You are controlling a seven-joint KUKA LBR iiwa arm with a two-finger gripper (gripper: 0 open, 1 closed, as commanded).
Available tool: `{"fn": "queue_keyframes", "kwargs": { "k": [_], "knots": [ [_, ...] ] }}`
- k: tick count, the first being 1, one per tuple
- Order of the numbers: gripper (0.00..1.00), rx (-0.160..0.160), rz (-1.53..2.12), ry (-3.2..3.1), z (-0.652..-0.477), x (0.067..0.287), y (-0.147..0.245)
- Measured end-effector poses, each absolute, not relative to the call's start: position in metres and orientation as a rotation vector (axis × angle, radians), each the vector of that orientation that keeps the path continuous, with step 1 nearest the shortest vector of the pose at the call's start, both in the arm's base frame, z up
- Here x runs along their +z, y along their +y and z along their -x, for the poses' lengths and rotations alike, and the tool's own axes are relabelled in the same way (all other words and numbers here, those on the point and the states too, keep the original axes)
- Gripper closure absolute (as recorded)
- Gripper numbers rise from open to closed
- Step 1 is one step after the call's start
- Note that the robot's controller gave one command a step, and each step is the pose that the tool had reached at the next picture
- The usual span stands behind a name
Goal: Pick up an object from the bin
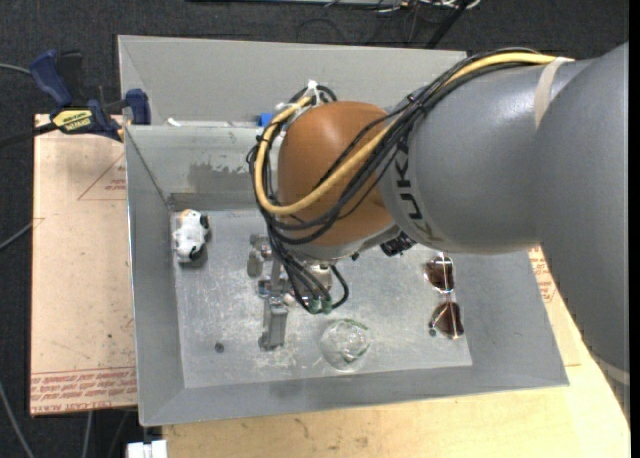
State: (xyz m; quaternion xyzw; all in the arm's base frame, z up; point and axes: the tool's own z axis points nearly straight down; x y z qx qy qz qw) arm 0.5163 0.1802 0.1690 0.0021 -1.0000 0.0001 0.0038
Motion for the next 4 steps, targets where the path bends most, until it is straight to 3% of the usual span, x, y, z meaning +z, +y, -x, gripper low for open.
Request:
{"fn": "queue_keyframes", "kwargs": {
  "k": [1, 2, 3, 4],
  "knots": [
    [0.0, -0.002, 0.0, -3.141, -0.518, 0.173, 0.179],
    [0.0, -0.002, -0.172, -3.141, -0.541, 0.117, 0.15],
    [0.0, 0.001, -0.162, -3.142, -0.566, 0.11, 0.111],
    [0.0, -0.002, -0.189, -3.138, -0.572, 0.102, 0.096]
  ]
}}
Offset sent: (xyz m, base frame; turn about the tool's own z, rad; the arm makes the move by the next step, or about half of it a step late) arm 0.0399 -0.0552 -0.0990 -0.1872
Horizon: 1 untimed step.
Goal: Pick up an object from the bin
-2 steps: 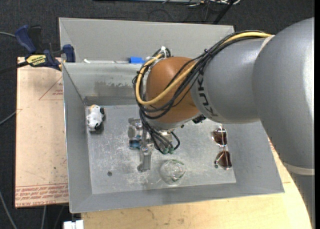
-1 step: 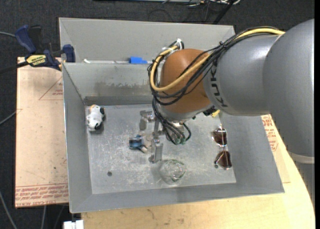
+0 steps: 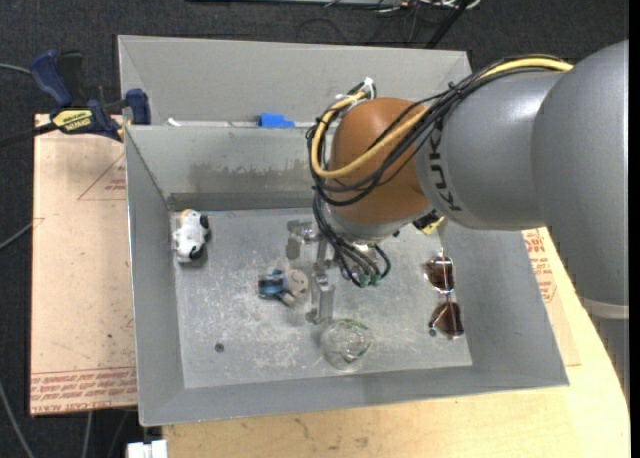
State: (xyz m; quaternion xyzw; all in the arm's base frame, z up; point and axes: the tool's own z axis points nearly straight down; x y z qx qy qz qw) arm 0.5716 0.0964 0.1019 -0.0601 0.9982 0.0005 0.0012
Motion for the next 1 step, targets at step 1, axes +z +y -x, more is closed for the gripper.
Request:
{"fn": "queue_keyframes", "kwargs": {
  "k": [1],
  "knots": [
    [0.0, 0.002, -0.231, 3.132, -0.5689, 0.0821, 0.0986]
  ]
}}
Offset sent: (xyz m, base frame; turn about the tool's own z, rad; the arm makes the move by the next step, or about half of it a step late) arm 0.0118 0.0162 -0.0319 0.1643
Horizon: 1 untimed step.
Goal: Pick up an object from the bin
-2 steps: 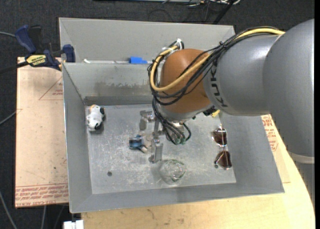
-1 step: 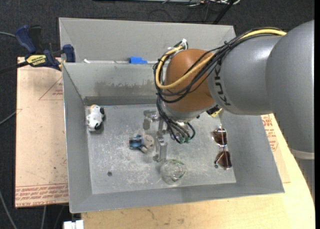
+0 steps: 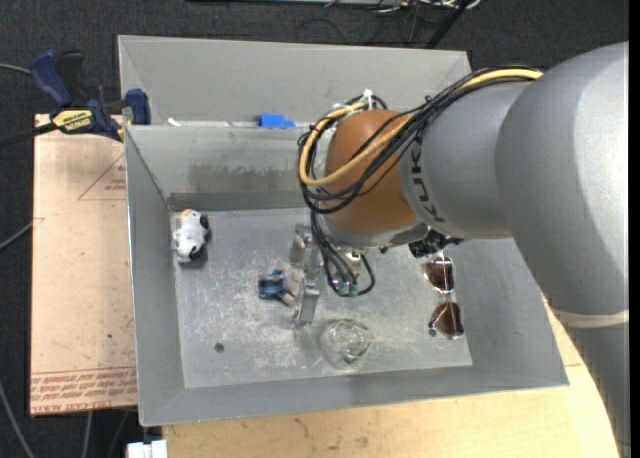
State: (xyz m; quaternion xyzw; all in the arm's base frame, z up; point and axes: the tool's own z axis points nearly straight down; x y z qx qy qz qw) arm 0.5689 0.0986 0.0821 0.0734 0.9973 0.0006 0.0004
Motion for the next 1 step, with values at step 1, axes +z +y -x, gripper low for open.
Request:
{"fn": "queue_keyframes", "kwargs": {
  "k": [1],
  "knots": [
    [1.0, 0.003, -0.071, 3.137, -0.5845, 0.0708, 0.113]
  ]
}}
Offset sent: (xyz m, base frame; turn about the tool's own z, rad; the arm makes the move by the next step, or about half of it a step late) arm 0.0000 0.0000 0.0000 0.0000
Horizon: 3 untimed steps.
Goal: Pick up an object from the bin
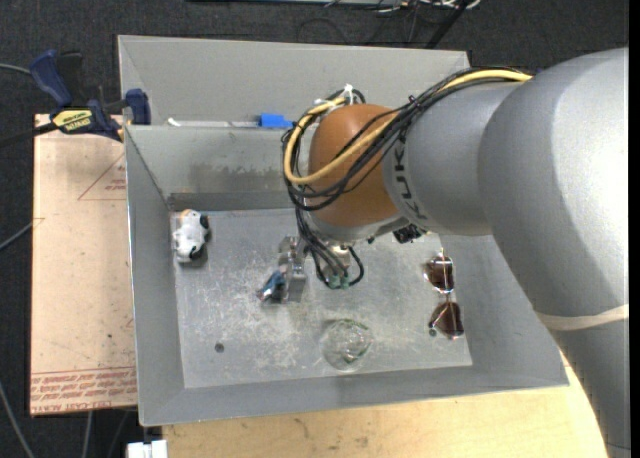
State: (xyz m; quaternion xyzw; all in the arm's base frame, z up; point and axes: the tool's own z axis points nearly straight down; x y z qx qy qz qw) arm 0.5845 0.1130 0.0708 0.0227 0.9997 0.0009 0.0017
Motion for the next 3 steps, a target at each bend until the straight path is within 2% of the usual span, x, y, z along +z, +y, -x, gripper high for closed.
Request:
{"fn": "queue_keyframes", "kwargs": {
  "k": [2, 3],
  "knots": [
    [1.0, 0.002, -0.072, 3.142, -0.583, 0.074, 0.113],
    [1.0, -0.001, -0.073, 3.148, -0.581, 0.095, 0.112]
  ]
}}
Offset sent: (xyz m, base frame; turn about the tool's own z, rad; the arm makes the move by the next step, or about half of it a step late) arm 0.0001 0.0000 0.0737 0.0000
